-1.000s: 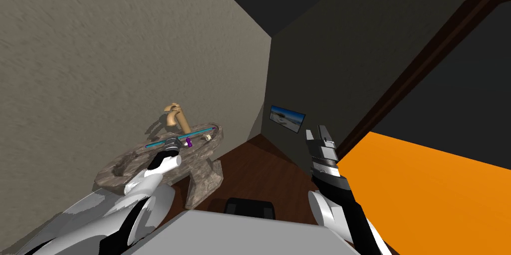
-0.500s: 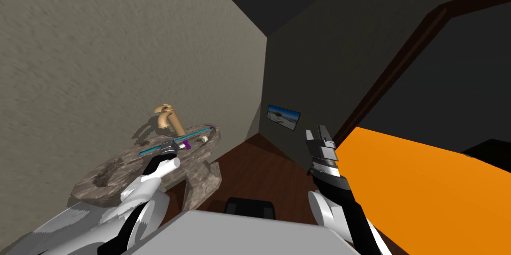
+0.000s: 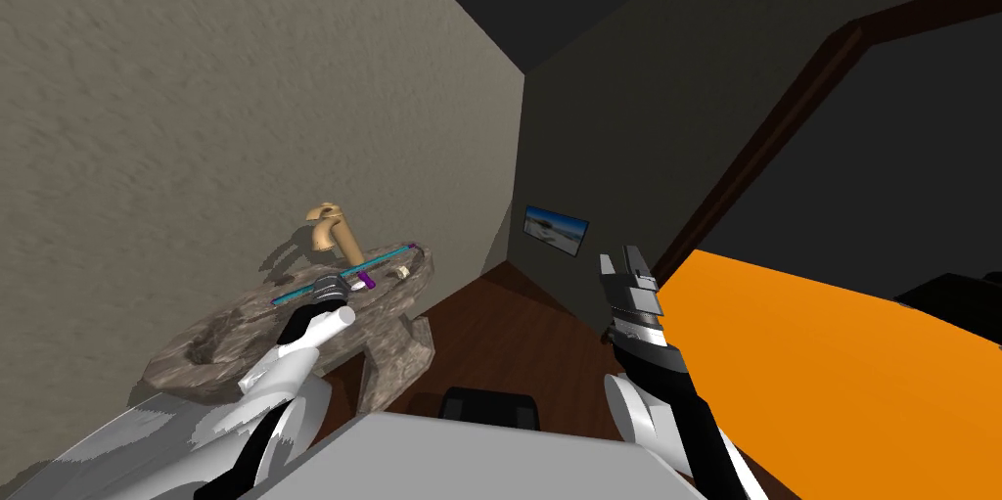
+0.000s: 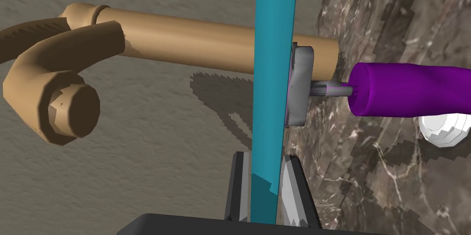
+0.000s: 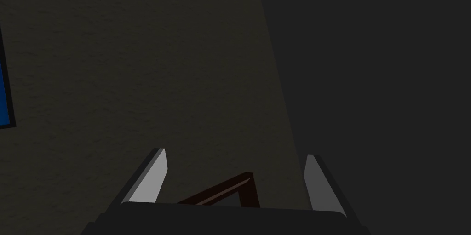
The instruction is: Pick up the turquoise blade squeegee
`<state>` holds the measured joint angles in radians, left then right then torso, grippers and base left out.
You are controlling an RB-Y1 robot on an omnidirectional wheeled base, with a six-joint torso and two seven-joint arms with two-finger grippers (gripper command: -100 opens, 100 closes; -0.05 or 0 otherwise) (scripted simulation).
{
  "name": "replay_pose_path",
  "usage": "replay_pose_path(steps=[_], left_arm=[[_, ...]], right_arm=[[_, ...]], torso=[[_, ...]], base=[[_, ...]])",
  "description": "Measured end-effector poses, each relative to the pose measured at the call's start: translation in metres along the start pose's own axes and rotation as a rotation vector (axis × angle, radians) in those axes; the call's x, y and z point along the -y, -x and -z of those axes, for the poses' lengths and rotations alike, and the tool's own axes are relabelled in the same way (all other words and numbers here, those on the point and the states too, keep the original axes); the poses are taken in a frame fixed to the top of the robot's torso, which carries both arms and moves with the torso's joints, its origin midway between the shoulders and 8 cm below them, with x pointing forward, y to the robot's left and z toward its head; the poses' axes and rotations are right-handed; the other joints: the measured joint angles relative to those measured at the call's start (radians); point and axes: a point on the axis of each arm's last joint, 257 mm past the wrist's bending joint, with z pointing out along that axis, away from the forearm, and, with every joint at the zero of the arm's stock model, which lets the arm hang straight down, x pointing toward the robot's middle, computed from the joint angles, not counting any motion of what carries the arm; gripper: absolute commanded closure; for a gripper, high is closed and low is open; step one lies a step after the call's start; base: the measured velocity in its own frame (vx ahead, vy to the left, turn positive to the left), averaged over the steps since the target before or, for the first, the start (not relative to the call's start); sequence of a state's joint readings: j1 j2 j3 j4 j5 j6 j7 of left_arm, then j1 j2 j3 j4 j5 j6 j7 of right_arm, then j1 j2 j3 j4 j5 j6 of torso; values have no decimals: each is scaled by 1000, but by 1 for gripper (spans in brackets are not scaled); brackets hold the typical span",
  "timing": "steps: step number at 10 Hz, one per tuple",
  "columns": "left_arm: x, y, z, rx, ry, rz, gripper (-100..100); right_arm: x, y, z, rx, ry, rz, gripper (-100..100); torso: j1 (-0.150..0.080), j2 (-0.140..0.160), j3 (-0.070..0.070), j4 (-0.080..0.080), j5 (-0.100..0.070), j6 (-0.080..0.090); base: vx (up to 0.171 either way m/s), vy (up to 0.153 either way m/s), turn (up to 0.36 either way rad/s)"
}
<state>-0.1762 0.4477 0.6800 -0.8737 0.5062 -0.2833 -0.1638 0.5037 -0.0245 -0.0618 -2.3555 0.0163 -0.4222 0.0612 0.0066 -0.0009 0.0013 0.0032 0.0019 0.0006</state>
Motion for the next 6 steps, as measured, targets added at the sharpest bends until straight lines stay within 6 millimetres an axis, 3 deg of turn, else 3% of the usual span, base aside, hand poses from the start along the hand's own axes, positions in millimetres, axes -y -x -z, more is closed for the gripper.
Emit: replay_pose_path(steps=[1,6], left_arm=[[-10,12,10,28,14,15,100],[-3,23,16,74,2,27,100]], right_arm=[[0,0,0,0,0,0,0],[0,0,0,0,0,0,0]], torso=[[3,2,1,0,2,3],[-1,0,-1,-1,-1,0]], base=[[-76,85,-331],[-8,9,9]])
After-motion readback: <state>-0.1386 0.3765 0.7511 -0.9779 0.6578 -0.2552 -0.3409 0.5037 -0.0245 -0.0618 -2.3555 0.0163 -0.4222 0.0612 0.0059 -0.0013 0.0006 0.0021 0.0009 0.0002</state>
